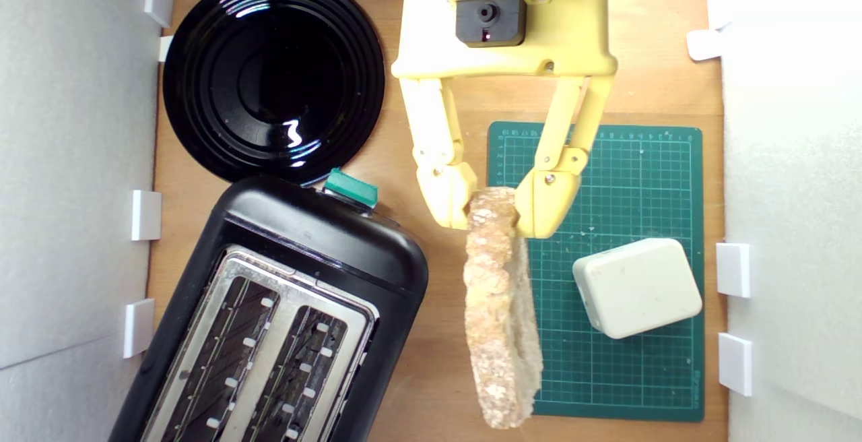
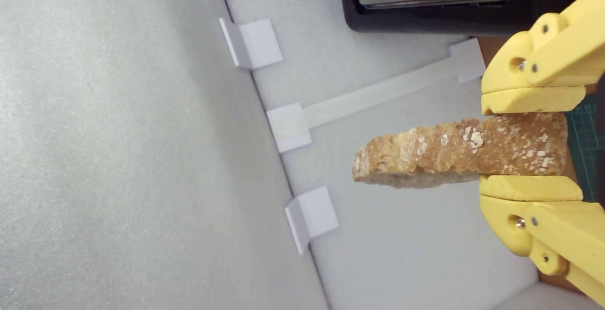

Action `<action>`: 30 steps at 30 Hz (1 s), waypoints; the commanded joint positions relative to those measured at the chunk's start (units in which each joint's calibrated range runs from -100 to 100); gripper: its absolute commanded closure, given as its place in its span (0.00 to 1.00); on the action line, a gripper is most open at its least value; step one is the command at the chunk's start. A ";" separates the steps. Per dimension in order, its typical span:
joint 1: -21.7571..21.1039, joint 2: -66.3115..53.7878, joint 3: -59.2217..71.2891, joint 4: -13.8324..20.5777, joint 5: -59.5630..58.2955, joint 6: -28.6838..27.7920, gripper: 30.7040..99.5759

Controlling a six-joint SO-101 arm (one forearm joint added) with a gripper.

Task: Pick bread and place in toaster

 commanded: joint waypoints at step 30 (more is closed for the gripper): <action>22.08 8.80 -31.40 -2.44 21.52 14.78 0.62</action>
